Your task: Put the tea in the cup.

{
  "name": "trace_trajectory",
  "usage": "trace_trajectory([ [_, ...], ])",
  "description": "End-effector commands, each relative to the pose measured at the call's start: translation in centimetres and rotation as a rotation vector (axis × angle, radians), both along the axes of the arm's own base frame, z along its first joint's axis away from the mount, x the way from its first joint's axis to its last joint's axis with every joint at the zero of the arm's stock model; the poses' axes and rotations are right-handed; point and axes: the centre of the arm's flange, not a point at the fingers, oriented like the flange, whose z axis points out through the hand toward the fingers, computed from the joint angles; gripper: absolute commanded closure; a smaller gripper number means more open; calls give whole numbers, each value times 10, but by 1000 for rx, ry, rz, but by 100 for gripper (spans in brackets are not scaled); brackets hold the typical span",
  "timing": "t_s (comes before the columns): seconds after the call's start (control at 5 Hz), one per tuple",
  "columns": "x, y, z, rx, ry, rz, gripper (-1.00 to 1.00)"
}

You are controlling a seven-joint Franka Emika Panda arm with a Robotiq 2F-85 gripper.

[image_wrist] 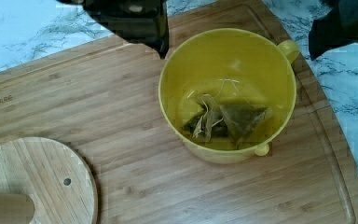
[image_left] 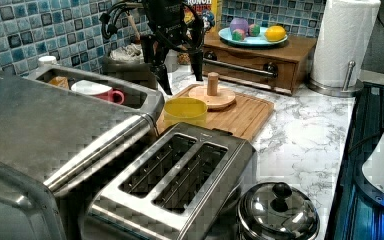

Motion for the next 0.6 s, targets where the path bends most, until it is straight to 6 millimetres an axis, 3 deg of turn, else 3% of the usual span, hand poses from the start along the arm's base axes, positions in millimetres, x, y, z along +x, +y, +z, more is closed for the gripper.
trace_trajectory([
  [0.2,6,4,32,23,-65,53,-100],
  [0.6,6,4,32,23,-65,53,-100],
])
